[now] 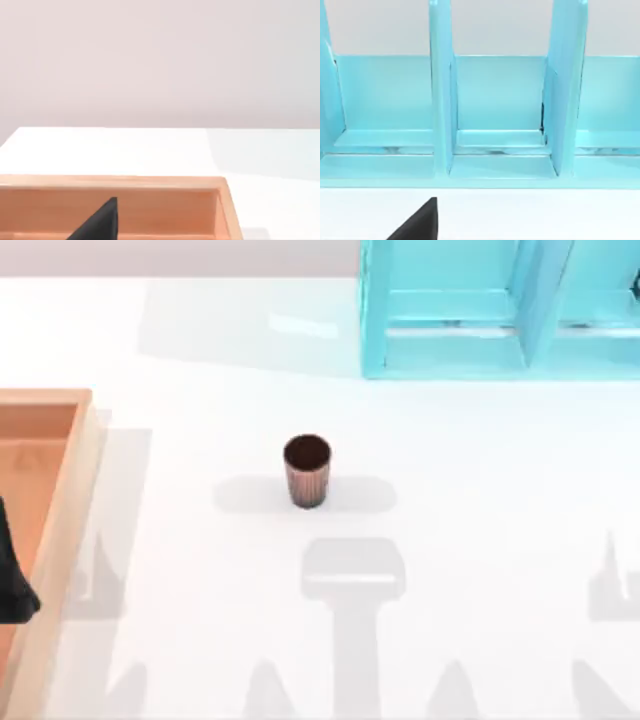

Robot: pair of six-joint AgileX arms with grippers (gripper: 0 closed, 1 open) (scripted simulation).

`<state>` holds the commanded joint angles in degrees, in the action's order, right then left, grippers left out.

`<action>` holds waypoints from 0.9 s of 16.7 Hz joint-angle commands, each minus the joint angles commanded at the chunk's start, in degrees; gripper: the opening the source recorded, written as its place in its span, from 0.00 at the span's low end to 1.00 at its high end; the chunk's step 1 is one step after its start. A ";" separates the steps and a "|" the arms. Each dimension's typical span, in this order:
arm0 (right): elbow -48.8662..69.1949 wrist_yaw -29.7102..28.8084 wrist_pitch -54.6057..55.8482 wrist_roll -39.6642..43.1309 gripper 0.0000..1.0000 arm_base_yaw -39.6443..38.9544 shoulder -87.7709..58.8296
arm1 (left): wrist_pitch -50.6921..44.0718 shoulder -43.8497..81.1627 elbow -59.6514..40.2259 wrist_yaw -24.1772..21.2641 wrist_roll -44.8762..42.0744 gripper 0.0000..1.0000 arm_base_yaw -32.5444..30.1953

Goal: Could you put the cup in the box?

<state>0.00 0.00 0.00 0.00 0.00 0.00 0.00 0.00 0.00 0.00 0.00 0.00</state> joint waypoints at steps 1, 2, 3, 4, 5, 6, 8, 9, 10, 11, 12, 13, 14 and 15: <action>0.00 0.00 0.00 0.00 1.00 0.00 0.00 | 0.00 0.00 0.00 0.00 0.00 1.00 0.00; 0.00 0.00 0.00 0.00 1.00 0.00 0.00 | 0.00 0.00 0.00 0.00 0.00 1.00 0.00; 0.00 0.00 0.00 0.00 1.00 0.00 0.00 | -0.25 0.49 -0.44 -0.02 0.17 1.00 -0.13; 0.00 0.00 0.00 0.00 1.00 0.00 0.00 | -0.75 1.48 -1.34 -0.07 0.51 1.00 -0.38; 0.00 0.00 0.00 0.00 1.00 0.00 0.00 | -1.59 3.10 -2.83 -0.13 1.07 1.00 -0.78; 0.00 0.00 0.00 0.00 1.00 0.00 0.00 | -2.80 5.45 -4.97 -0.19 1.83 1.00 -1.33; 0.00 0.00 0.00 0.00 1.00 0.00 0.00 | -5.98 11.70 -10.69 -0.32 3.76 1.00 -2.71; 0.00 0.00 0.00 0.00 1.00 0.00 0.00 | -8.01 15.82 -14.46 -0.38 4.94 1.00 -3.54; 0.00 0.00 0.00 0.00 1.00 0.00 0.00 | -10.27 20.54 -18.79 -0.44 6.23 1.00 -4.46; 0.00 0.00 0.00 0.00 1.00 0.00 0.00 | -12.69 25.75 -23.56 -0.50 7.59 1.00 -5.43; 0.00 0.00 0.00 0.00 1.00 0.00 0.00 | -15.27 31.45 -28.75 -0.57 9.02 1.00 -6.46; 0.00 0.00 0.00 0.00 1.00 0.00 0.00 | -18.05 37.74 -34.24 -0.63 10.51 1.00 -7.58; 0.00 0.00 0.00 0.00 1.00 0.00 0.00 | -20.94 44.07 -39.79 -0.69 12.02 1.00 -8.76; 0.00 0.00 0.00 0.00 1.00 0.00 0.00 | -23.93 50.29 -45.33 -0.74 13.54 1.00 -10.00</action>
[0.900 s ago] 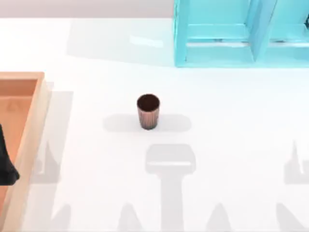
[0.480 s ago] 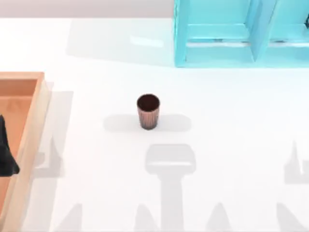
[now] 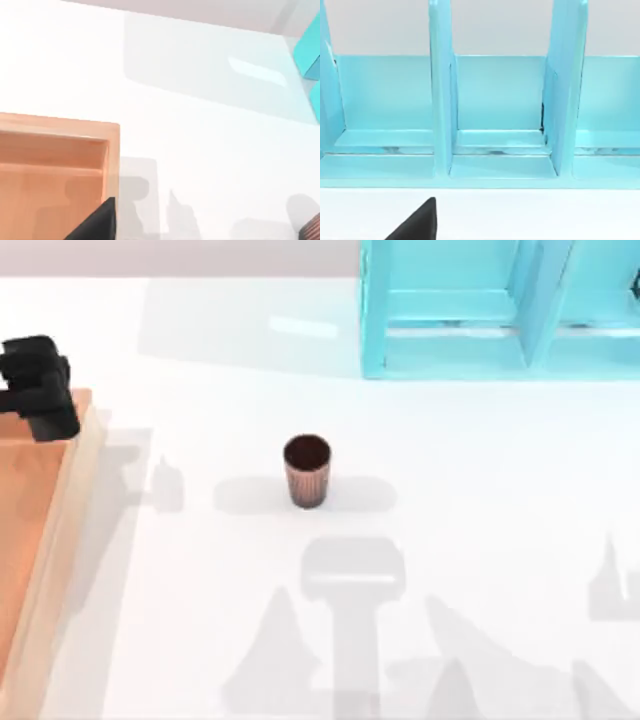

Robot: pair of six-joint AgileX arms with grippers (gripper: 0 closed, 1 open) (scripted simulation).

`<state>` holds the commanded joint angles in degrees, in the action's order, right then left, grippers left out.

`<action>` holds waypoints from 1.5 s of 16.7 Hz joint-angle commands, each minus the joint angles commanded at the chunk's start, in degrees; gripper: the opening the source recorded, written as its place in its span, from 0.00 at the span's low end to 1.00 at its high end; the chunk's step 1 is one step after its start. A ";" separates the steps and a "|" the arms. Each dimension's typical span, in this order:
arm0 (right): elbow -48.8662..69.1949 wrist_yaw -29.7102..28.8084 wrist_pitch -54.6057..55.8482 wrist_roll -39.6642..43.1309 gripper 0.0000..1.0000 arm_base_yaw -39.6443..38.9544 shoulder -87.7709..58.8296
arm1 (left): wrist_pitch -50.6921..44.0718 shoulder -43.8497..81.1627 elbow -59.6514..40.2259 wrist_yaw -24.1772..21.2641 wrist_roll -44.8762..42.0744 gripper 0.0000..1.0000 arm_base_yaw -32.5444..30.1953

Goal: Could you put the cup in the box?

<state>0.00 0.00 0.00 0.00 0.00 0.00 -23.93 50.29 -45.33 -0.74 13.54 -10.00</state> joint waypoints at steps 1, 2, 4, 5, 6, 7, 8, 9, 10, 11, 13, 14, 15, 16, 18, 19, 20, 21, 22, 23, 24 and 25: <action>0.00 0.00 0.00 0.00 1.00 0.00 0.00 | -3.08 5.85 -5.45 -0.05 1.52 1.00 -1.30; 0.00 0.00 0.00 0.00 1.00 0.00 0.00 | -6.26 11.41 -10.95 -0.09 3.03 1.00 -2.65; 0.00 0.00 0.00 0.00 1.00 0.00 0.00 | -12.80 22.65 -22.32 -0.13 5.97 1.00 -5.47; 0.00 0.00 0.00 0.00 1.00 0.00 0.00 | -16.16 28.36 -28.07 -0.12 7.39 1.00 -6.93; 0.00 0.00 0.00 0.00 1.00 0.00 0.00 | -19.55 33.90 -33.69 -0.08 8.75 1.00 -8.40; 0.00 0.00 0.00 0.00 1.00 0.00 0.00 | -22.93 39.26 -39.20 -0.03 10.07 1.00 -9.88; 0.00 0.00 0.00 0.00 1.00 0.00 0.00 | -26.31 44.42 -44.58 0.04 11.34 1.00 -11.36; 0.00 0.00 0.00 0.00 1.00 0.00 0.00 | -29.62 49.26 -49.72 0.15 12.52 1.00 -12.80; 0.00 0.00 0.00 0.00 1.00 0.00 0.00 | -32.87 53.89 -54.68 0.28 13.63 1.00 -14.21; 0.00 0.00 0.00 0.00 1.00 0.00 0.00 | -36.04 58.27 -59.45 0.44 14.69 1.00 -15.59; 0.00 0.00 0.00 0.00 1.00 0.00 0.00 | -41.98 66.04 -68.21 0.83 16.56 1.00 -18.16; 0.00 0.00 0.00 0.00 1.00 0.00 0.00 | -44.75 69.48 -72.24 1.06 17.40 1.00 -19.36; 0.00 0.00 0.00 0.00 1.00 0.00 0.00 | -47.38 72.63 -76.04 1.32 18.17 1.00 -20.50; 0.00 0.00 0.00 0.00 1.00 0.00 0.00 | -49.79 75.37 -79.46 1.59 18.85 1.00 -21.55; 0.00 0.00 0.00 0.00 1.00 0.00 0.00 | -54.14 79.95 -85.37 2.16 19.99 1.00 -23.43; 0.00 0.00 0.00 0.00 1.00 0.00 0.00 | -56.10 81.87 -87.89 2.45 20.47 1.00 -24.27; 0.00 0.00 0.00 0.00 1.00 0.00 0.00 | -57.86 83.48 -89.99 2.71 20.86 1.00 -25.01; 0.00 0.00 0.00 0.00 1.00 0.00 0.00 | -59.48 84.92 -91.84 2.96 21.21 1.00 -25.69; 0.00 0.00 0.00 0.00 1.00 0.00 0.00 | -60.97 86.17 -93.44 3.19 21.51 1.00 -26.30; 0.00 0.00 0.00 0.00 1.00 0.00 0.00 | -62.25 87.19 -94.72 3.38 21.75 1.00 -26.82; 0.00 0.00 0.00 0.00 1.00 0.00 0.00 | -63.24 87.94 -95.66 3.53 21.93 1.00 -27.23; 0.00 0.00 0.00 0.00 1.00 0.00 0.00 | -63.98 88.50 -96.33 3.64 22.06 1.00 -27.52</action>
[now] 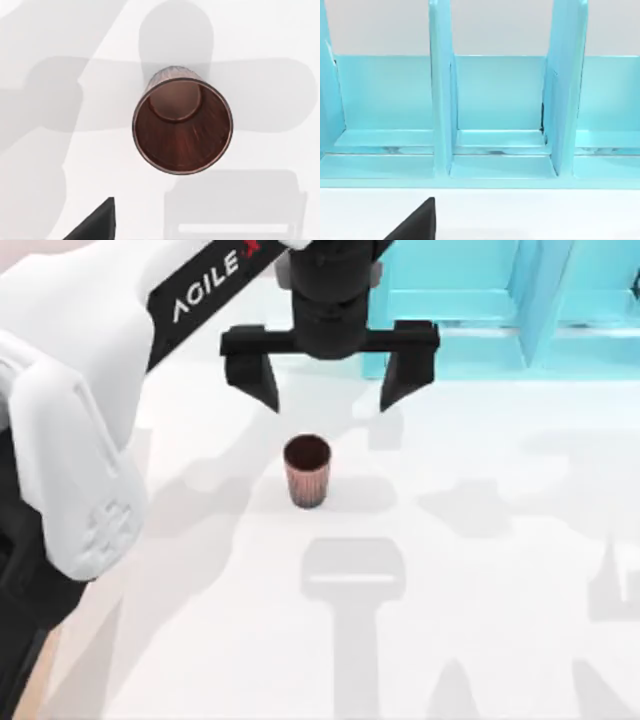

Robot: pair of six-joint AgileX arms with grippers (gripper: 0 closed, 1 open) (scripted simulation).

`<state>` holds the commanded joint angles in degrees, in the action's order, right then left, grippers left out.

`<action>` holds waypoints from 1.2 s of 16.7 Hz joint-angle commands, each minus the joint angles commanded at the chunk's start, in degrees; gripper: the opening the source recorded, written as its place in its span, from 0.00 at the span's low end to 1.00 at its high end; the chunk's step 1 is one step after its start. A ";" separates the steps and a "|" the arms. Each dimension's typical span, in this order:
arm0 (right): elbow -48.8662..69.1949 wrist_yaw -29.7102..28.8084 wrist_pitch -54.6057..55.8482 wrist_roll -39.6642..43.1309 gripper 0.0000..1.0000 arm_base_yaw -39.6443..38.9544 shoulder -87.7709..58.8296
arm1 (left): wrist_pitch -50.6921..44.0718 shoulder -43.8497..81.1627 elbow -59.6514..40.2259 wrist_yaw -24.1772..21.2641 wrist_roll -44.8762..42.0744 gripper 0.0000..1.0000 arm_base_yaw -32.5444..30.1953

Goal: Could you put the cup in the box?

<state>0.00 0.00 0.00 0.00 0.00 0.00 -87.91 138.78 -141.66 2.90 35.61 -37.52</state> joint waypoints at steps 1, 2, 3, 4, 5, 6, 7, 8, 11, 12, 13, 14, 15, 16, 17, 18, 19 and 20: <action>0.00 0.00 0.00 0.00 1.00 0.00 0.00 | -0.46 0.34 -0.41 0.07 0.08 1.00 -0.18; 0.00 0.00 0.00 0.00 1.00 0.00 0.00 | -0.46 0.34 -0.41 0.07 0.08 1.00 -0.18; 0.00 0.00 0.00 0.00 1.00 0.00 0.00 | -0.46 0.34 -0.41 0.07 0.08 1.00 -0.18; 0.00 0.00 0.00 0.00 1.00 0.00 0.00 | -0.46 0.34 -0.41 0.07 0.08 1.00 -0.18; 0.00 0.00 0.00 0.00 1.00 0.00 0.00 | -0.46 0.34 -0.41 0.07 0.08 1.00 -0.18; 0.00 0.00 0.00 0.00 1.00 0.00 0.00 | -0.35 0.24 -0.32 -0.01 0.04 1.00 0.12; 0.00 0.00 0.00 0.00 1.00 0.00 0.00 | -0.18 0.23 -0.14 0.00 0.01 1.00 0.11; 0.00 0.00 0.00 0.00 1.00 0.00 0.00 | 0.58 0.18 0.61 0.03 -0.09 1.00 0.10; 0.00 0.00 0.00 0.00 1.00 0.00 0.00 | 6.28 0.00 6.48 0.04 -0.36 1.00 0.24; 0.00 0.00 0.00 0.00 1.00 0.00 0.00 | 9.17 -0.07 9.49 0.02 -0.42 1.00 0.33; 0.00 0.00 0.00 0.00 1.00 0.00 0.00 | 12.35 -0.11 12.75 0.02 -0.50 1.00 0.41; 0.00 0.00 0.00 0.00 1.00 0.00 0.00 | 15.46 -0.12 15.87 0.02 -0.57 1.00 0.47; 0.00 0.00 0.00 0.00 1.00 0.00 0.00 | 18.10 -0.12 18.51 0.01 -0.63 1.00 0.53; 0.00 0.00 0.00 0.00 1.00 0.00 0.00 | 20.16 -0.11 20.54 0.01 -0.68 1.00 0.58; 0.00 0.00 0.00 0.00 1.00 0.00 0.00 | 21.59 -0.08 21.96 0.01 -0.71 1.00 0.61; 0.00 0.00 0.00 0.00 1.00 0.00 0.00 | 22.41 -0.04 22.78 0.01 -0.72 1.00 0.62; 0.00 0.00 0.00 0.00 1.00 0.00 0.00 | 22.64 -0.02 23.00 0.01 -0.72 1.00 0.63; 0.00 0.00 0.00 0.00 1.00 0.00 0.00 | 22.64 -0.02 23.00 0.01 -0.72 1.00 0.63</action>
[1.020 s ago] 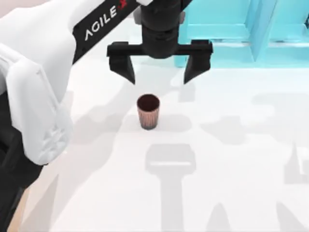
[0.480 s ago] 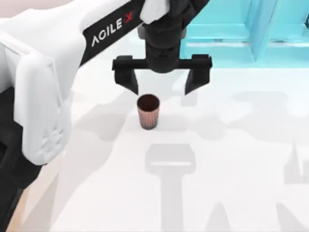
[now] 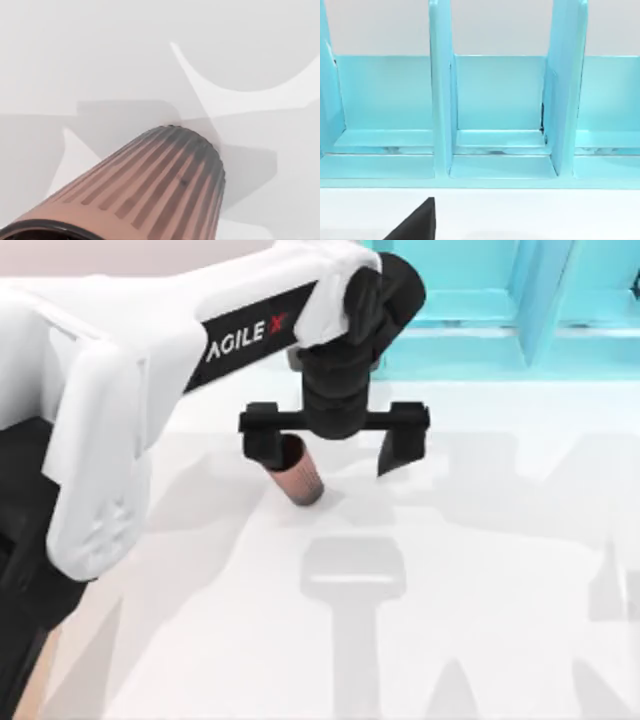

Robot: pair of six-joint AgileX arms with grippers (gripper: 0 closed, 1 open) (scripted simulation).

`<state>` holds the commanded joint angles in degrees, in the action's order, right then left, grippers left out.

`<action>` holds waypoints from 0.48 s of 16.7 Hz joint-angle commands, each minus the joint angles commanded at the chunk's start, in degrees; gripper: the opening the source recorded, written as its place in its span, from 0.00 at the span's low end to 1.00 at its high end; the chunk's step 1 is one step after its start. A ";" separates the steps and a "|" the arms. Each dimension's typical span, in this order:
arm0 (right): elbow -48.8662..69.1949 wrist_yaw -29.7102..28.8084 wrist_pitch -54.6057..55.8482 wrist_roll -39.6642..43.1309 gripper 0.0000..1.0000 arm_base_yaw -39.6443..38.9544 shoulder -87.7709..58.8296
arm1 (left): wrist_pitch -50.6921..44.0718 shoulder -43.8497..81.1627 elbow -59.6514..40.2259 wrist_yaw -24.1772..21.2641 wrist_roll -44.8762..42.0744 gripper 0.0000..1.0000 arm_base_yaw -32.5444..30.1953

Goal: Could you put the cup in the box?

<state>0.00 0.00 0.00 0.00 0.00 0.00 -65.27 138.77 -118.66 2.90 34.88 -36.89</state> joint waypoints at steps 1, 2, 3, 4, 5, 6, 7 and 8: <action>0.00 0.00 0.00 0.00 1.00 0.00 0.00 | 0.00 0.00 0.00 0.00 0.00 1.00 0.00; 0.00 0.00 0.00 0.00 1.00 0.00 0.00 | 0.00 0.00 0.00 0.00 0.00 1.00 0.00; 0.00 0.00 0.00 0.00 1.00 0.00 0.00 | 0.00 0.00 0.00 0.00 0.00 0.92 0.00; 0.00 0.00 0.00 0.00 1.00 0.00 0.00 | 0.00 0.00 0.00 0.00 0.00 0.85 0.00; 0.00 0.00 0.00 0.00 1.00 0.00 0.00 | 0.00 0.00 0.00 0.00 0.00 0.77 0.00; 0.00 0.00 0.00 0.00 1.00 0.00 0.00 | 0.00 0.00 0.00 0.00 0.00 0.70 0.00; 0.00 0.00 0.00 0.00 1.00 0.00 0.00 | 0.00 0.00 0.00 0.00 0.00 0.62 0.00; 0.00 0.00 0.00 0.00 1.00 0.00 0.00 | 0.00 0.00 0.00 0.00 0.00 0.55 0.00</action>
<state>0.00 0.00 0.00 0.00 0.00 0.00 -65.27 138.77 -118.66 2.90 34.88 -36.89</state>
